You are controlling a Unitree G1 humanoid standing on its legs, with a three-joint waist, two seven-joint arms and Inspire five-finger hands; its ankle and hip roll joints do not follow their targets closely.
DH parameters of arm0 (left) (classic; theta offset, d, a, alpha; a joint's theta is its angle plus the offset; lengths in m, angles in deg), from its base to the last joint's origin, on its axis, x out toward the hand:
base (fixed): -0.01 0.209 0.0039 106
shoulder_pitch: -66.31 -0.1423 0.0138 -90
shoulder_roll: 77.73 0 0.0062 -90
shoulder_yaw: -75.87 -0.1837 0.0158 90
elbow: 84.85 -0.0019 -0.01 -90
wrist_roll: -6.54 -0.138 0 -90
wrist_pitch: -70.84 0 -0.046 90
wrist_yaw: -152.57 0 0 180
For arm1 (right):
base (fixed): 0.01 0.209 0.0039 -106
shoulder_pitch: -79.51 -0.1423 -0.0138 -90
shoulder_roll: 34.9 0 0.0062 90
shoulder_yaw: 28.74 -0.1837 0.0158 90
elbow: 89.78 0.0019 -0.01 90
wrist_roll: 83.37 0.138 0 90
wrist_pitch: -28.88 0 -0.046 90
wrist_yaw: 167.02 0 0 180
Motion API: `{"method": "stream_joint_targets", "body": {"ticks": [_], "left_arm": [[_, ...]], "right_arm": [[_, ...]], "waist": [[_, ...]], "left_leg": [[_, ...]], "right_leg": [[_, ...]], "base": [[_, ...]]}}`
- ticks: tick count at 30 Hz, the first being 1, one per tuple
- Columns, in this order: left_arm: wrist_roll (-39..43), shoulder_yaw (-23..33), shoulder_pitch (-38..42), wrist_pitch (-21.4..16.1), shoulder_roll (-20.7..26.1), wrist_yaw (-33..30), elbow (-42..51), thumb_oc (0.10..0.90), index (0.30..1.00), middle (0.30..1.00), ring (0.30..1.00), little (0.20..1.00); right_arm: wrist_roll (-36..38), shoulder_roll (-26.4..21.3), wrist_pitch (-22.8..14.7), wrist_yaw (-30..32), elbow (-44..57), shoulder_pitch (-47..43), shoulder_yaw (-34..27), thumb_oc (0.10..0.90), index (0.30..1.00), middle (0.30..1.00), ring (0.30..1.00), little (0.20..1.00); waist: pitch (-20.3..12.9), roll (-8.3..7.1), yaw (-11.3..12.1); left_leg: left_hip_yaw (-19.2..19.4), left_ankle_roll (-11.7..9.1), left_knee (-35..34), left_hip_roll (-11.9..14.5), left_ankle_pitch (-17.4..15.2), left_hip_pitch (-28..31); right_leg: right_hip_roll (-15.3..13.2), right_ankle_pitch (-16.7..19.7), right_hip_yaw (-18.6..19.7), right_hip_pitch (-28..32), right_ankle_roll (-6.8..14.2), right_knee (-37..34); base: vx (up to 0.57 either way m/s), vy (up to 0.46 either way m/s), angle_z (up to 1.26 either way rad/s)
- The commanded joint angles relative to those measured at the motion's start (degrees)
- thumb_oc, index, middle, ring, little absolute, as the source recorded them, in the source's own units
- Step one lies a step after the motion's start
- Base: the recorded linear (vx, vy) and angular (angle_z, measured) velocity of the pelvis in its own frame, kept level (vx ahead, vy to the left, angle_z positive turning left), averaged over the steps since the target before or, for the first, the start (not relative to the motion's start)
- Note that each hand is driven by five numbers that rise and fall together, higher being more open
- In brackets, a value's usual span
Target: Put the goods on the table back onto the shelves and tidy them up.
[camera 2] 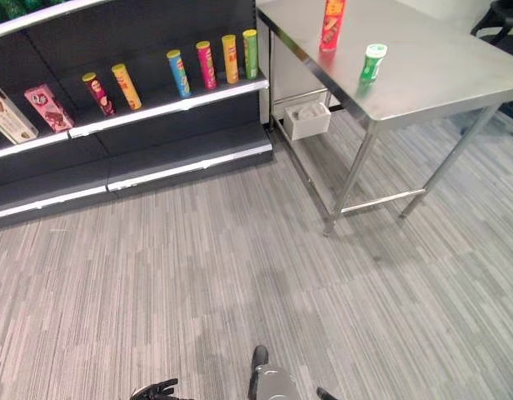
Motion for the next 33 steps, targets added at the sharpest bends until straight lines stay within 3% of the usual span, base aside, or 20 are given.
{"method": "stream_joint_targets", "body": {"ticks": [1, 3, 5, 7, 8, 9, 10, 12, 13, 15, 19, 24, 25, 27, 31, 33], "left_arm": [[-2.1, 0.1, -2.1, 0.7, 1.7, -0.4, -1.1, 0.8, 0.9, 0.9, 0.9, 0.9], [-1.5, 0.3, -1.9, 0.7, 2.2, -0.6, 0.1, 0.8, 0.9, 0.9, 0.9, 0.9], [-1.2, 0.3, -1.9, 0.8, 2.9, -0.7, 1.1, 0.8, 0.9, 0.9, 0.9, 0.9], [-1.5, 0.2, -2.0, 0.9, 3.2, -0.7, 1.4, 0.8, 0.9, 0.9, 0.9, 0.9], [-2.4, 0.0, -2.5, 1.1, 3.2, -0.6, 1.5, 0.8, 0.9, 0.9, 0.9, 0.9], [-2.4, 0.0, -2.6, 1.1, 3.2, -0.5, 1.5, 0.8, 0.9, 0.9, 0.9, 0.9], [-2.7, -0.1, -2.8, 1.0, 3.0, -0.7, 1.9, 0.8, 0.9, 0.9, 0.9, 0.9], [-3.5, -0.5, -3.1, 1.1, 2.9, -1.0, 2.6, 0.8, 0.9, 0.9, 0.9, 0.9], [-3.5, -0.5, -3.1, 1.1, 2.9, -1.0, 2.6, 0.8, 0.9, 0.9, 0.9, 0.9], [-4.1, -0.5, -2.9, 1.1, 2.6, -1.4, 2.0, 0.8, 0.9, 0.9, 0.9, 0.9], [-4.5, -1.1, -2.5, 0.9, 2.0, -1.8, 1.8, 0.8, 0.9, 0.9, 0.9, 0.9], [-3.7, -0.1, -2.2, 0.9, 2.0, -2.4, 1.3, 0.8, 0.9, 0.9, 0.9, 0.9], [-3.1, 3.0, 0.6, 2.0, 6.9, -1.6, -2.2, 0.8, 0.9, 0.9, 0.9, 0.9], [-1.0, 1.1, 1.0, -0.7, 6.1, -3.2, 0.1, 0.8, 0.9, 0.9, 0.9, 0.9], [0.2, -2.5, 2.6, -1.5, 3.8, -1.6, 4.0, 0.8, 0.9, 0.9, 0.9, 0.9], [-0.6, -3.7, 3.8, -1.2, 3.2, -1.7, 3.5, 0.8, 0.9, 0.9, 0.9, 0.9]], "right_arm": [[1.6, 0.5, -2.0, -0.7, 0.3, -0.4, 0.1, 0.8, 0.9, 0.9, 0.9, 0.9], [1.2, 0.0, -2.4, -0.8, 1.5, -0.7, 0.6, 0.8, 0.9, 0.9, 0.9, 0.9], [0.4, -0.9, -2.7, -0.1, 1.8, -1.6, 0.8, 0.8, 0.9, 0.9, 0.9, 0.9], [-0.4, -1.4, -2.8, 0.4, 1.8, -2.0, 1.2, 0.8, 0.9, 0.9, 0.9, 0.9], [-2.2, -1.9, -2.8, 0.3, 3.2, -2.9, 2.9, 0.8, 0.9, 0.9, 0.9, 0.9], [-2.2, -1.8, -2.7, 0.3, 3.2, -2.8, 2.9, 0.8, 0.9, 0.9, 0.9, 0.9], [-3.2, -1.6, -2.9, 0.4, 4.1, -2.9, 3.7, 0.8, 0.9, 0.9, 0.9, 0.9], [-5.4, -1.6, -2.7, 0.2, 4.6, -2.7, 5.5, 0.8, 0.9, 0.9, 0.9, 0.9], [-5.4, -1.6, -2.7, 0.2, 4.6, -2.7, 5.5, 0.8, 0.9, 0.9, 0.9, 0.9], [-5.3, -1.4, -2.6, 0.0, 4.3, -2.1, 5.4, 0.8, 0.9, 0.9, 0.9, 0.9], [-6.2, -0.7, -2.4, 0.0, 4.1, -0.5, 5.6, 0.8, 0.9, 0.9, 0.9, 0.9], [-8.9, -0.7, -1.6, 0.4, 2.6, 0.4, 5.2, 0.8, 0.9, 0.9, 0.9, 0.9], [-11.7, -1.9, -1.3, 0.1, 1.3, -0.4, 5.3, 0.8, 0.9, 0.9, 0.9, 0.9], [-12.5, -1.2, -0.1, 1.0, -0.9, 0.1, 4.1, 0.8, 0.9, 0.9, 0.9, 0.9], [-13.1, 0.1, 0.2, 0.3, -2.1, 0.6, 4.4, 0.8, 0.9, 0.9, 0.9, 0.9], [-13.9, 0.5, 0.0, 0.8, -1.5, -0.4, 5.3, 0.8, 0.9, 0.9, 0.9, 0.9]], "waist": [[-0.7, -0.64, -0.3], [-0.8, -1.1, 0.3], [-0.3, -2.89, 1.1], [0.2, -3.47, 2.0], [0.8, -6.31, 3.9], [0.8, -6.18, 4.1], [0.6, -6.53, 4.7], [0.4, -6.37, 5.7], [0.2, -6.52, 5.7], [-0.4, -5.82, 5.8], [0.0, -4.2, 6.1], [-0.7, -3.44, 6.1], [-2.2, -2.42, 5.9], [-2.9, -2.61, 6.7], [-4.2, -4.6, 5.9], [-3.7, -4.59, 5.3]], "left_leg": [[1.4, 2.5, -2.5, -3.5, 0.3, -4.6], [1.6, -0.4, 8.1, -1.2, 6.5, -7.9], [2.4, -1.8, 19.3, 0.2, 11.0, -12.3], [3.4, -1.1, 23.4, 1.9, 10.8, -13.9], [8.3, 1.1, 27.2, 7.3, 9.0, -19.9], [8.4, 1.0, 27.6, 7.6, 8.7, -20.0], [9.6, 1.8, 25.4, 8.8, 7.7, -20.7], [8.1, 2.7, 14.9, 7.5, 6.2, -24.0], [8.3, 2.8, 14.4, 7.2, 6.5, -24.0], [7.1, 2.6, 3.6, 6.9, 7.3, -25.2], [1.9, 0.9, -10.6, 8.8, 14.3, -28.9], [0.5, -0.3, -12.8, 11.4, 16.2, -31.0], [1.3, -0.6, -11.8, 11.3, 15.2, -29.9], [0.5, -0.1, -8.7, 9.2, 14.1, -31.5], [4.2, 3.6, -7.4, 3.0, 10.2, -29.9], [6.9, 6.3, -8.1, 0.0, 7.7, -27.4]], "right_leg": [[-2.8, 7.6, 1.2, 3.3, 7.4, -9.3], [-1.9, 6.2, 1.8, 6.3, 5.8, -10.8], [-2.0, 4.5, 3.2, 9.1, 4.3, -12.1], [-1.6, 3.6, 4.3, 10.5, 3.5, -12.7], [-3.8, 1.9, 5.7, 13.7, 3.3, -13.0], [-3.6, 1.8, 6.0, 13.7, 3.3, -12.9], [-3.7, 1.3, 6.5, 14.2, 3.4, -12.8], [-4.0, 0.0, 8.7, 15.6, 4.2, -12.5], [-4.2, 0.1, 8.7, 15.4, 4.3, -12.5], [-4.5, -1.4, 9.4, 16.5, 5.1, -12.0], [-4.3, -5.5, 12.2, 19.9, 5.8, -9.2], [-5.9, -7.8, 17.0, 23.2, 7.5, -8.4], [-8.1, -8.1, 19.1, 25.4, 9.2, -9.2], [-10.3, -5.3, 19.4, 25.5, 9.7, -8.9], [-14.9, 6.1, 22.5, 21.5, 12.0, -2.2], [-17.3, 12.8, 23.0, 18.0, 11.9, 4.5]], "base": [[0.31, -0.255, 0.01], [0.31, -0.276, -0.01], [0.27, -0.214, -0.07], [0.32, -0.166, -0.55], [0.43, -0.179, -0.69], [0.41, -0.135, -0.64], [0.21, -0.004, -0.6], [0.35, 0.061, -0.83], [0.31, 0.109, -0.62], [0.31, 0.127, -0.58], [0.47, 0.141, -0.5], [0.5, 0.226, -0.97], [0.56, 0.395, -1.2], [0.58, 0.389, -0.65], [0.43, 0.308, -0.47], [0.37, 0.381, -0.01]]}}
